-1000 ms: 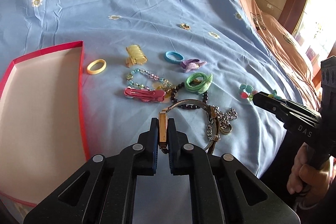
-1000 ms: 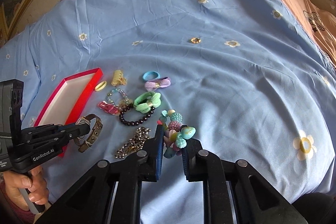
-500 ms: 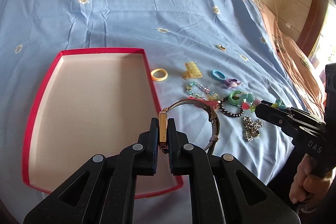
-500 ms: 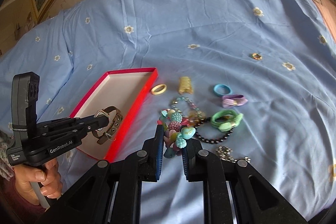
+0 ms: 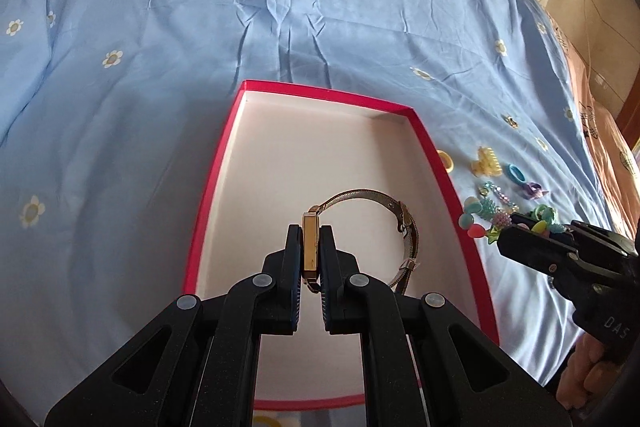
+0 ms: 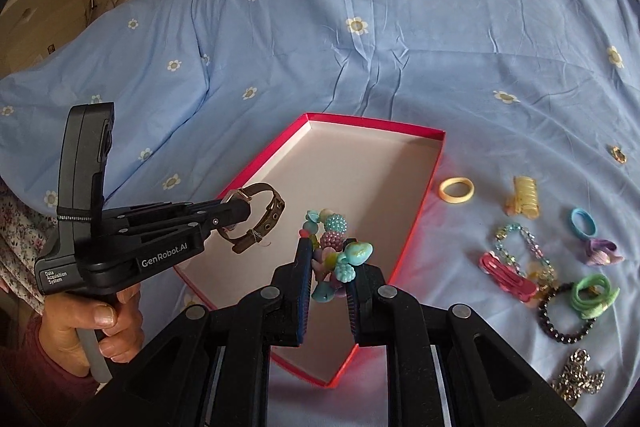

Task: Organize jewelry
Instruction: 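Carry the watch and bead bracelet into the red box and open both tools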

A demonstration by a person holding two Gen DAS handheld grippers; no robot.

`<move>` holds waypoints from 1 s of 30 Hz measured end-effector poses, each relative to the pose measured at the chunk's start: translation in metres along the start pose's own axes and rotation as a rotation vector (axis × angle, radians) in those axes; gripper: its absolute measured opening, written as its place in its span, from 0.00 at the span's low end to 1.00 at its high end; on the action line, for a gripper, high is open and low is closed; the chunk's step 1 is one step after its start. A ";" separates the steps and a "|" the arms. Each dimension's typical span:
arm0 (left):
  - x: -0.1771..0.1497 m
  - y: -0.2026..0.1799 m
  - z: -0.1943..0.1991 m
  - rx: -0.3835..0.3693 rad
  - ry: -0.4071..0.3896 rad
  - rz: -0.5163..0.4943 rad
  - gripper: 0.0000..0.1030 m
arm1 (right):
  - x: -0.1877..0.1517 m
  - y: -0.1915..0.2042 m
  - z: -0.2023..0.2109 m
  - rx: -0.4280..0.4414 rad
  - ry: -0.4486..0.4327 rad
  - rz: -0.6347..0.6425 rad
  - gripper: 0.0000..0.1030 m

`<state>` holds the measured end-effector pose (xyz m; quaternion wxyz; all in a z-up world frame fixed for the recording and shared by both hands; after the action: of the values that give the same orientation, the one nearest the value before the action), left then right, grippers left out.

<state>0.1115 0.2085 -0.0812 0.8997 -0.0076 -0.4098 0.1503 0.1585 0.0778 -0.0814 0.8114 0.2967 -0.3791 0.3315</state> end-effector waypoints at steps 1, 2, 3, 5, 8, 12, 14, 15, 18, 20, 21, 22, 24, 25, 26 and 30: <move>0.001 0.003 -0.004 0.006 0.006 -0.002 0.06 | 0.002 0.000 -0.006 0.003 0.002 -0.001 0.15; 0.003 0.006 -0.009 0.012 0.012 -0.005 0.06 | 0.005 0.000 -0.012 0.003 0.006 0.001 0.15; 0.005 0.009 -0.015 0.018 0.018 -0.011 0.06 | 0.007 -0.001 -0.018 0.002 0.011 0.003 0.15; 0.010 0.011 -0.025 0.027 0.027 -0.021 0.06 | 0.011 -0.004 -0.032 -0.001 0.023 0.000 0.15; 0.014 0.014 -0.038 0.042 0.044 -0.039 0.06 | 0.014 -0.010 -0.053 -0.005 0.049 -0.003 0.15; 0.015 0.017 -0.055 0.060 0.079 -0.053 0.06 | 0.013 -0.014 -0.079 -0.003 0.085 -0.005 0.15; 0.011 0.019 -0.061 0.067 0.097 -0.056 0.06 | 0.011 -0.014 -0.086 -0.002 0.095 -0.006 0.15; 0.010 0.019 -0.063 0.069 0.106 -0.056 0.06 | 0.011 -0.014 -0.089 -0.001 0.101 -0.005 0.15; 0.005 0.019 -0.067 0.079 0.127 -0.063 0.07 | 0.007 -0.015 -0.097 0.003 0.120 -0.005 0.15; 0.002 0.019 -0.069 0.084 0.137 -0.070 0.07 | 0.003 -0.015 -0.101 0.002 0.139 -0.005 0.15; 0.002 0.018 -0.070 0.085 0.140 -0.073 0.08 | 0.001 -0.016 -0.103 -0.001 0.145 -0.006 0.15; 0.002 0.017 -0.070 0.085 0.143 -0.075 0.10 | -0.001 -0.017 -0.105 -0.004 0.150 -0.007 0.15; 0.002 0.016 -0.072 0.094 0.148 -0.080 0.11 | -0.005 -0.019 -0.107 -0.007 0.160 -0.008 0.15; 0.002 0.016 -0.072 0.099 0.147 -0.083 0.11 | -0.005 -0.020 -0.107 -0.010 0.160 -0.005 0.15; 0.002 0.015 -0.073 0.102 0.146 -0.083 0.11 | -0.006 -0.020 -0.107 -0.011 0.160 -0.001 0.15; 0.002 0.014 -0.073 0.106 0.146 -0.083 0.11 | -0.006 -0.019 -0.108 -0.012 0.164 0.012 0.17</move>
<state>0.1632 0.2306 -0.1303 0.9317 0.0460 -0.3347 0.1336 0.2153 0.1435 -0.1491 0.8395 0.2616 -0.3151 0.3572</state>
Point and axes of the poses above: each gripper's, at about its wrist camera, not at the fingertips, and z roughly against the way its jaws point, y to its left, x to its top, the point moved 9 cm from there along -z, roughly the way its jaws point, and after that the axes turned 7 degrees about -y, right-handed, at the moved point
